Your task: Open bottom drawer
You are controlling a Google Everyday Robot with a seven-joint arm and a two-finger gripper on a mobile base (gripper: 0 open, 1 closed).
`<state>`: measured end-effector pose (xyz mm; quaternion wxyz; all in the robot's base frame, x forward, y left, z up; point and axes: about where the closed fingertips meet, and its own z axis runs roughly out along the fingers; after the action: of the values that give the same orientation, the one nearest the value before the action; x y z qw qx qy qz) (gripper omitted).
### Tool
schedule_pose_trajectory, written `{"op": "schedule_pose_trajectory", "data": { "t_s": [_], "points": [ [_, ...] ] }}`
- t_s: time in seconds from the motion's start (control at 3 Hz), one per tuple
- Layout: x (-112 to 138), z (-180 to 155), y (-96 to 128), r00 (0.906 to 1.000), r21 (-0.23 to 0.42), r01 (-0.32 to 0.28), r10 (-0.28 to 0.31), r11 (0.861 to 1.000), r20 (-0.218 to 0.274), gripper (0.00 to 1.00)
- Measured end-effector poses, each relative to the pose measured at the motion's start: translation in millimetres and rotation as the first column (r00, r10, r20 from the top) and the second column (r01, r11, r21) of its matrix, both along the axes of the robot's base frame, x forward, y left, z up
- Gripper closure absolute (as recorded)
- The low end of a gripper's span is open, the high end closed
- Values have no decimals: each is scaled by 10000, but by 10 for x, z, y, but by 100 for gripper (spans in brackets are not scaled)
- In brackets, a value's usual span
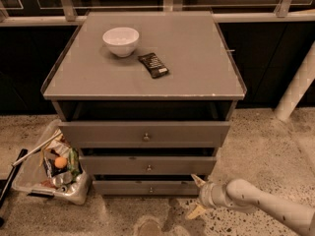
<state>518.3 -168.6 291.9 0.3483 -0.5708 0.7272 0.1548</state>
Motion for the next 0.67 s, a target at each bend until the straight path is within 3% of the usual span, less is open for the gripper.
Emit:
{"op": "schedule_pose_trajectory", "data": {
  "t_s": [0.33,0.67],
  "points": [
    [-64,-113,108,9987,-124,-481,484,9988,185,0],
    [-99,-245,184,9878,-372,-1364,1387,9900,706,0]
  ]
}}
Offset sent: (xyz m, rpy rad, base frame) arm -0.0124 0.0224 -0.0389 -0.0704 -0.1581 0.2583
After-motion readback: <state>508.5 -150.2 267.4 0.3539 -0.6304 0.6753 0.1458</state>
